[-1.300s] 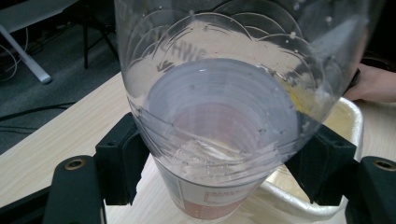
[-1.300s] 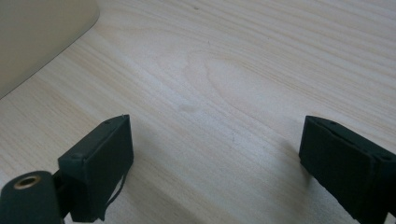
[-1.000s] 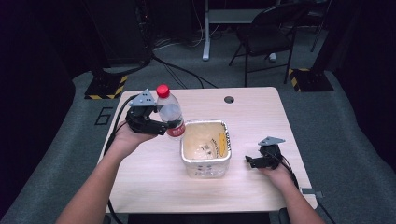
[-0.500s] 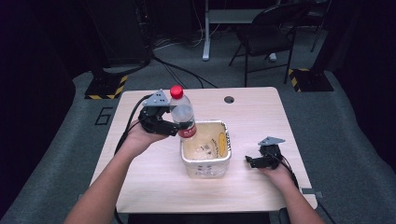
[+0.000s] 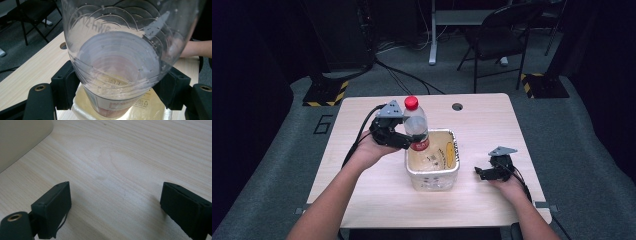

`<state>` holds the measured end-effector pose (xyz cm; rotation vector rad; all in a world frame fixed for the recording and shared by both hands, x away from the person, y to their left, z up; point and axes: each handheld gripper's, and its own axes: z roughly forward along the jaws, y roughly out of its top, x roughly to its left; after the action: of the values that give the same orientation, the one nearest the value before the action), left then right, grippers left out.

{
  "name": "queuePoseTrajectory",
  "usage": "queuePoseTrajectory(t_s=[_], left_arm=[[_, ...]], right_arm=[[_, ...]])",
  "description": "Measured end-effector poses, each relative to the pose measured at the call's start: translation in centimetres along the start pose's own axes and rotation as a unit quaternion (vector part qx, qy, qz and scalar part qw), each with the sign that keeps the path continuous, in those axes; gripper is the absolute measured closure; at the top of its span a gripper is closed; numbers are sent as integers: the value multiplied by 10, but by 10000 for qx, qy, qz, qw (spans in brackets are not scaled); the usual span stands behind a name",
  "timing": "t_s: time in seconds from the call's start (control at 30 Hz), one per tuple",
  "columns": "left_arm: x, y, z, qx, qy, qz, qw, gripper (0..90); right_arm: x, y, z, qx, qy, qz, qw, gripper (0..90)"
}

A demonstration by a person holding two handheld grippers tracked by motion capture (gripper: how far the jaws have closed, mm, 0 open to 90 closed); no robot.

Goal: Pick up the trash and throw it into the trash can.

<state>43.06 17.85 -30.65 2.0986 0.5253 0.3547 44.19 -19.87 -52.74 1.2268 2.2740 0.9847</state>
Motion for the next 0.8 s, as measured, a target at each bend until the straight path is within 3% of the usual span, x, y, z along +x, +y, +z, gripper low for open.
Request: queuePoseTrajectory(t_s=[0.3, 0.8], left_arm=[[-2, -17, 16, 133, 1, -36, 9999, 271], [-4, -45, 34, 106, -53, -103, 9999, 270]], right_arm=[[0, 0, 0, 0, 0, 0, 10000, 93], [0, 0, 0, 1, 1, 1, 10000, 93]])
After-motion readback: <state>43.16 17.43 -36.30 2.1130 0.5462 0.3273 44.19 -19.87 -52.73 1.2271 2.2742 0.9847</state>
